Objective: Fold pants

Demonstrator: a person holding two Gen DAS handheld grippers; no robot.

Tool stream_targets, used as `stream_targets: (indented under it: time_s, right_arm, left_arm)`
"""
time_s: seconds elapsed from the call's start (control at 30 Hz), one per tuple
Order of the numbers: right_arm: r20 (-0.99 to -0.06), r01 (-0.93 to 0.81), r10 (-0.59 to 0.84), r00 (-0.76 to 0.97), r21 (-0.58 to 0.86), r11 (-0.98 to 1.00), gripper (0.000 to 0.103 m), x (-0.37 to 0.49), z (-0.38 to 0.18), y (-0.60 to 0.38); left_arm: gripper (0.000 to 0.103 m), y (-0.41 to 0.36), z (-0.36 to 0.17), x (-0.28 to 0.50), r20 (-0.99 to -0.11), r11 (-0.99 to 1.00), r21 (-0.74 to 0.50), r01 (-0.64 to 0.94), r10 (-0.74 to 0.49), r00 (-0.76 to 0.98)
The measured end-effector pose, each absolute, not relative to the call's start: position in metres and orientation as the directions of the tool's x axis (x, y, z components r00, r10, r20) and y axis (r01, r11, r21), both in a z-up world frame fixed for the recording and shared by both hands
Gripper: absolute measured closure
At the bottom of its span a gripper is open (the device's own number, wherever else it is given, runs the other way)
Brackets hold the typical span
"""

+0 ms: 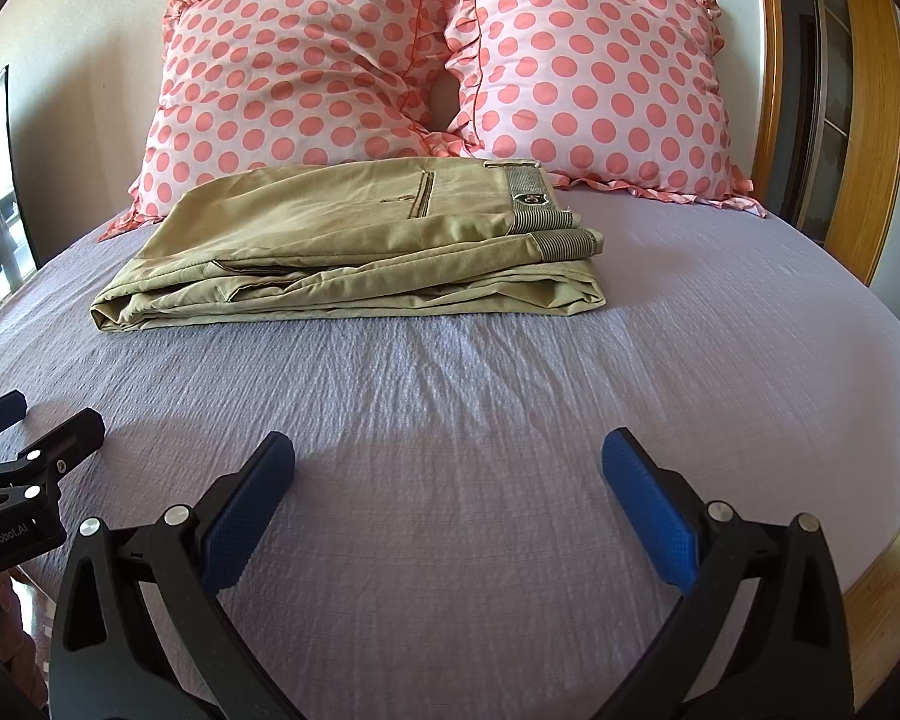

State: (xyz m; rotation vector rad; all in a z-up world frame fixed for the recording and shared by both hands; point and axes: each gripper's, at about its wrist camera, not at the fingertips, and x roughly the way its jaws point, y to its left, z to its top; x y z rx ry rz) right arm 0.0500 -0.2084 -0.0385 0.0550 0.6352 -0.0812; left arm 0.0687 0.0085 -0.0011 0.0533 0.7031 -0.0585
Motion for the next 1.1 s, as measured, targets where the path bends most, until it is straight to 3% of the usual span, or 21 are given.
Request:
stream_targets:
  time_s: [1.1]
  right_arm:
    - [-0.593, 0.091, -0.058, 0.803, 0.026, 0.995, 0.001, 0.0501, -0.0387, -0.2092]
  left_arm:
    - [0.002, 0.0087, -0.0017, 0.071, -0.655, 0.997, 0.027, 0.072, -0.037, 0.755]
